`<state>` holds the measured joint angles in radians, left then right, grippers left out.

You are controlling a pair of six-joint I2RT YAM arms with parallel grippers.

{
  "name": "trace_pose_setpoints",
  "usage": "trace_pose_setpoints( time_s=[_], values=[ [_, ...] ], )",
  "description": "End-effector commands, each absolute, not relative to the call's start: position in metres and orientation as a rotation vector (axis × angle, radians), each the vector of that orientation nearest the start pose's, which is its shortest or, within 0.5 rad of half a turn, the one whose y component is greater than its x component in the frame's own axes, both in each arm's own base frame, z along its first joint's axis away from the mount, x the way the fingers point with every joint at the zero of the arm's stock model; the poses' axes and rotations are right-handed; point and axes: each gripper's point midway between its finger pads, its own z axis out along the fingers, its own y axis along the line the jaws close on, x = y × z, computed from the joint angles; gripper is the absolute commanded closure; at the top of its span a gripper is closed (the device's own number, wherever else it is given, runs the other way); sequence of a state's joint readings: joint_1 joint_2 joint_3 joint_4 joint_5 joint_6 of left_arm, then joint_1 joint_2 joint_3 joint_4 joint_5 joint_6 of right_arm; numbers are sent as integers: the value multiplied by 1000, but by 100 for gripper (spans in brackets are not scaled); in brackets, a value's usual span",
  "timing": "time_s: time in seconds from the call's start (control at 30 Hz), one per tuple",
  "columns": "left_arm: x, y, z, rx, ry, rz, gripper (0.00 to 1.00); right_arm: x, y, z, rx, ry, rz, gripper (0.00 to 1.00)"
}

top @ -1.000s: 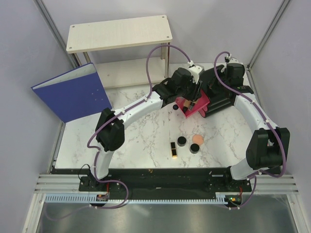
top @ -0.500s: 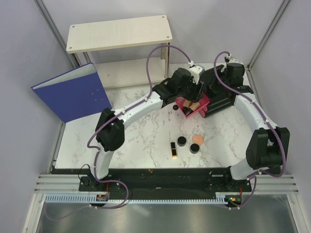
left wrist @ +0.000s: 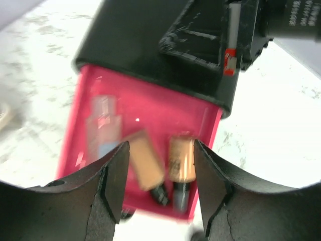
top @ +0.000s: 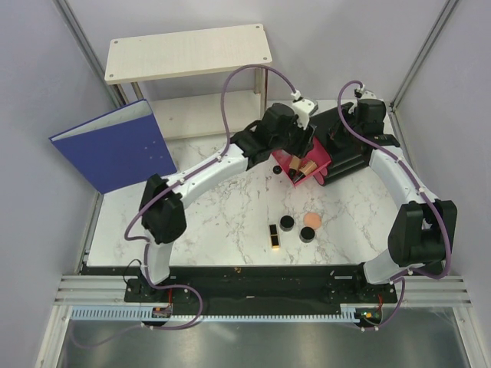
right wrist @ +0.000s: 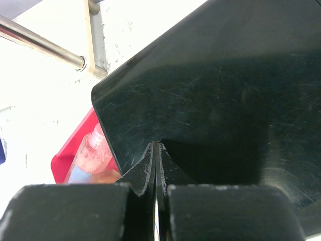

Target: Organize the makeup

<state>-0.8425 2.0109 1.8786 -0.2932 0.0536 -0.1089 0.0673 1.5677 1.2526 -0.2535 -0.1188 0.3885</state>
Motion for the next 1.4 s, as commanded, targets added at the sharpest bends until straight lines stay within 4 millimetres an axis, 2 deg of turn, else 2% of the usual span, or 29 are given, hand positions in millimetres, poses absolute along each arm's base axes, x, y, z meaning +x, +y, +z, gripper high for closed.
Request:
trace_pose_setpoints(
  time_s=[0.0, 0.03, 0.07, 0.1, 0.13, 0.17, 0.23, 0.27, 0.33, 0.37, 0.43, 0.47, 0.57, 0.6, 0.87, 1.07, 1.37],
  values=[
    [391, -390, 292, 699, 1819, -541, 39, 349, 50, 64, 354, 2727, 213, 100],
    [394, -370, 299, 659, 1824, -539, 42, 349, 50, 65, 355, 2726, 216, 100],
    [389, -360, 272, 657, 1891, -547, 44, 349, 51, 65, 353, 2726, 216, 100],
    [385, -353, 263, 654, 1917, -563, 45, 348, 51, 63, 354, 2731, 215, 100],
    [381, -343, 265, 633, 1921, -565, 46, 348, 51, 63, 352, 2733, 215, 100],
    [379, -328, 237, 623, 1988, -542, 46, 348, 51, 63, 352, 2731, 215, 100],
    [374, -315, 217, 628, 2025, -519, 46, 347, 51, 61, 356, 2734, 215, 100],
    [367, -307, 199, 636, 2062, -503, 49, 347, 51, 61, 354, 2734, 217, 100],
    [361, -304, 183, 652, 2088, -509, 58, 347, 51, 61, 356, 2734, 217, 100],
    [356, -301, 168, 665, 2121, -508, 62, 346, 51, 61, 358, 2732, 218, 100],
    [350, -305, 151, 693, 2160, -538, 69, 346, 51, 60, 360, 2734, 219, 100],
    [347, -309, 139, 715, 2191, -561, 68, 345, 51, 59, 360, 2735, 220, 100],
    [345, -318, 125, 721, 2232, -614, 68, 344, 51, 59, 362, 2733, 220, 100],
    [345, -321, 115, 724, 2255, -620, 68, 344, 51, 59, 362, 2735, 220, 100],
    [356, -347, 105, 738, 2261, -691, 68, 340, 49, 59, 362, 2735, 208, 100],
    [366, -359, 115, 666, 2215, -744, 68, 340, 48, 61, 363, 2732, 205, 100],
    [372, -375, 122, 646, 2160, -818, 55, 338, 46, 62, 359, 2731, 190, 100]
  ],
)
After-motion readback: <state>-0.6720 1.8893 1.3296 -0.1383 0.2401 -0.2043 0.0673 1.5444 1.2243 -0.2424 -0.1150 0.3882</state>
